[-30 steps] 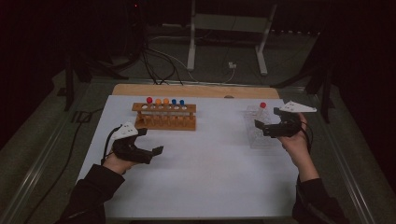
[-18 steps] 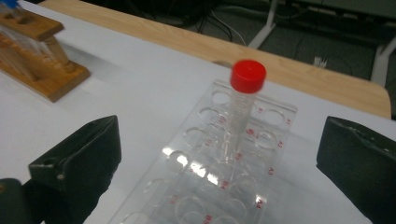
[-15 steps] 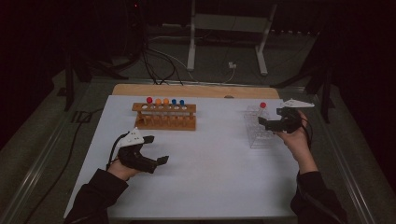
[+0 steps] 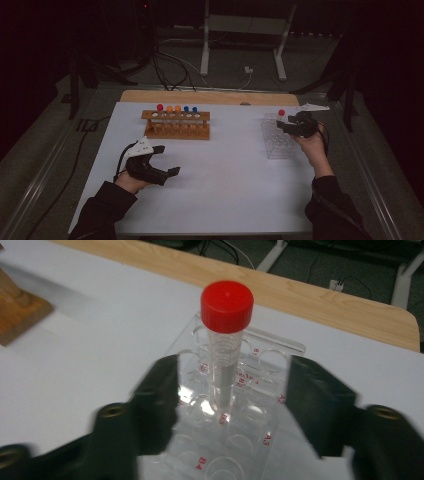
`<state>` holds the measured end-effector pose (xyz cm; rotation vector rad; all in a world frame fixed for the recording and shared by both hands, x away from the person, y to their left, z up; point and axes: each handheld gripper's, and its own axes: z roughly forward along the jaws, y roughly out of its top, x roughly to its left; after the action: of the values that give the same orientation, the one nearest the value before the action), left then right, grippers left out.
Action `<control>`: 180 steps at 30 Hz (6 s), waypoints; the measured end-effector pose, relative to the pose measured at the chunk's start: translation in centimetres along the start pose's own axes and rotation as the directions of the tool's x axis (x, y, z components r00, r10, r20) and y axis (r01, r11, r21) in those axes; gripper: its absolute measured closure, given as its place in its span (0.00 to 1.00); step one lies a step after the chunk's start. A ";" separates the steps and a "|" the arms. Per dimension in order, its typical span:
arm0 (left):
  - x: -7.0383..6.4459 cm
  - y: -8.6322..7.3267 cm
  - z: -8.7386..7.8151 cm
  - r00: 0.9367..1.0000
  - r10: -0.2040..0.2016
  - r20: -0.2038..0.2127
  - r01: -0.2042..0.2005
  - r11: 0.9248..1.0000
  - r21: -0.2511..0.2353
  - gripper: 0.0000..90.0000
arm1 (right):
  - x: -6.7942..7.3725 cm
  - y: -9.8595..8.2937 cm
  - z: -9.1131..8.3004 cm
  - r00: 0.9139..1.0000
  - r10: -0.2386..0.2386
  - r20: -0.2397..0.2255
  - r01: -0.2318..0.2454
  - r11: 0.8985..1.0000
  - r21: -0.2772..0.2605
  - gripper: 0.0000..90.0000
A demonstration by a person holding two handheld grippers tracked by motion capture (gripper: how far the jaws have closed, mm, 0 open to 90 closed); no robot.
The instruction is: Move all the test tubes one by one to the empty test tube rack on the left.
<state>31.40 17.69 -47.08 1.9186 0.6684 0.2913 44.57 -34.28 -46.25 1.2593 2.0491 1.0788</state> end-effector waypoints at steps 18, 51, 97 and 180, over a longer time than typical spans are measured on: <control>0.1 -0.1 0.1 1.000 -0.001 0.004 0.001 1.000 0.009 0.02 | 0.3 0.8 0.8 1.000 -0.020 -0.014 0.020 1.000 0.002 0.83; -1.0 1.7 0.9 0.999 0.001 0.054 -0.002 1.000 0.017 0.02 | 10.2 2.9 -4.9 0.969 -0.196 -0.152 0.187 0.980 -0.067 0.83; -6.8 10.5 12.4 0.971 0.161 0.176 -0.164 0.986 0.001 0.56 | 18.7 -1.2 -5.0 0.908 -0.256 -0.333 0.251 0.966 -0.059 0.83; 11.6 9.8 0.8 0.841 -0.081 -0.534 0.026 0.994 -0.110 0.80 | 17.9 -1.3 -5.3 0.914 -0.197 -0.355 0.181 0.980 -0.079 0.00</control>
<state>44.41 20.65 -39.74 1.7193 1.0543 0.8355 31.94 -20.60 -44.55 0.8631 2.3436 1.3322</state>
